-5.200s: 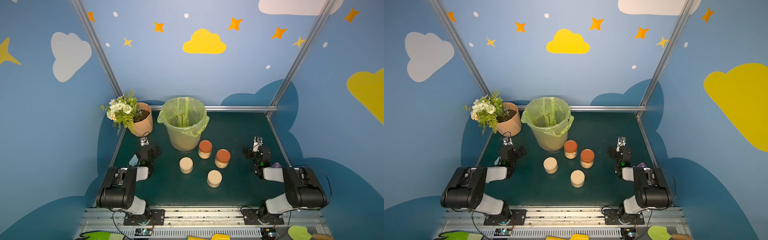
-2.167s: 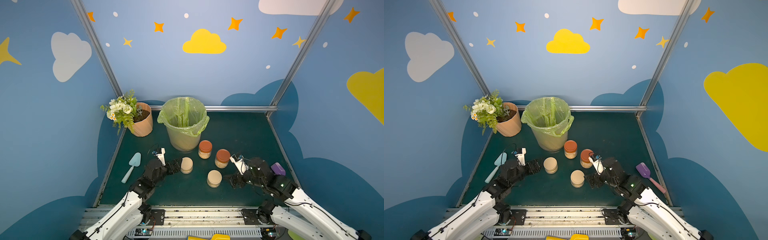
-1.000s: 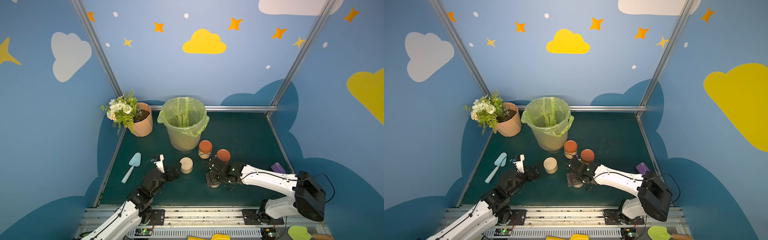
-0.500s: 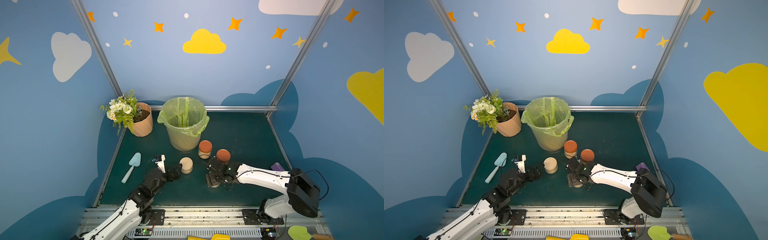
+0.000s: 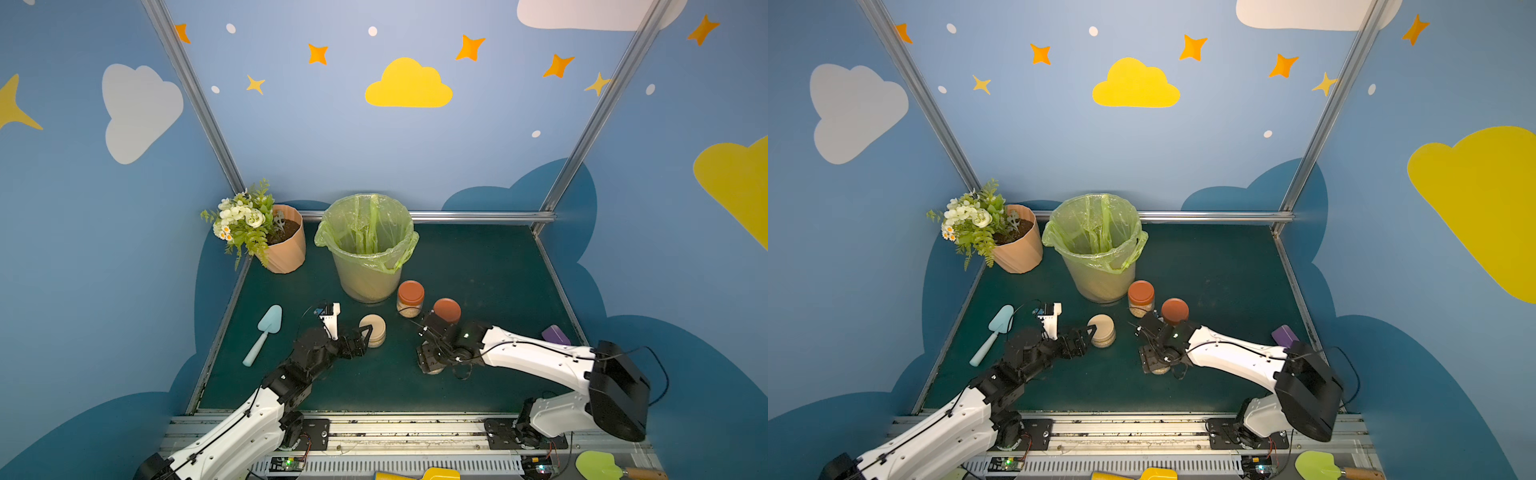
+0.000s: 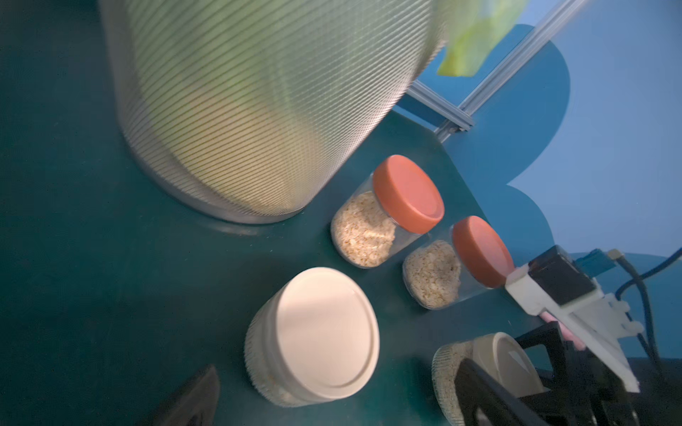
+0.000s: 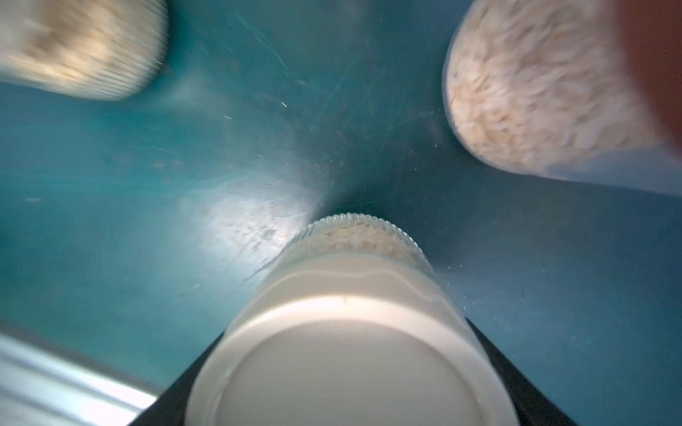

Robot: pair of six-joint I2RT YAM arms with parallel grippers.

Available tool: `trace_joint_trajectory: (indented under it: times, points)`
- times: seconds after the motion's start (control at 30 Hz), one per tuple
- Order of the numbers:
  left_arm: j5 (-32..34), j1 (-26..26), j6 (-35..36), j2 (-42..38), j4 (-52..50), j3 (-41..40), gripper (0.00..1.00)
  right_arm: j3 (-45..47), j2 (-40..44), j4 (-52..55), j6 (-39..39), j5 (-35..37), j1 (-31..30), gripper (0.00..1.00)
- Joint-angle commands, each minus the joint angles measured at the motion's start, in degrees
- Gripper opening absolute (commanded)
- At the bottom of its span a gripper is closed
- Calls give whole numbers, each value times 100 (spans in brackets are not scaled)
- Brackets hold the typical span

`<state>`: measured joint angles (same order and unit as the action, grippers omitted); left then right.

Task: Empty expired oatmeal from jars
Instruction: Pick up the jar from the center of the board.

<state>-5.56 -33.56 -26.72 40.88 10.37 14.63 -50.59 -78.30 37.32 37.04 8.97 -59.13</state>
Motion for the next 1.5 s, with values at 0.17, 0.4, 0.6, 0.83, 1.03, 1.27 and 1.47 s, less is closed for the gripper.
trace_joint_trajectory:
  times: [0.17, 0.4, 0.6, 0.83, 1.03, 1.27, 1.47]
  points:
    - [-995, -78, 771, 387, 364, 696, 100, -337, 1557, 275, 27, -329, 395, 45]
    - [-1542, -667, 1941, 1186, 139, 1654, 100, -949, 2152, 1099, -259, -1167, 1585, 45]
    - [-1887, -1326, 2846, 2333, 257, 2545, 100, -1882, 1793, 1786, -1026, -2163, 2801, 47]
    - [-2077, -1429, 3367, 3516, 553, 3406, 100, -2783, 1135, 2042, -1586, -3273, 3584, 47]
    - [-2064, -1429, 3673, 4106, 544, 3988, 100, -3151, 665, 2152, -1846, -3933, 3726, 46]
    - [-2045, -1368, 3721, 4478, 975, 4109, 100, -3260, 284, 2103, -2029, -4494, 3735, 46]
    - [-2030, -1276, 3729, 4576, 1220, 4103, 100, -3273, 191, 2205, -2171, -4627, 3730, 46]
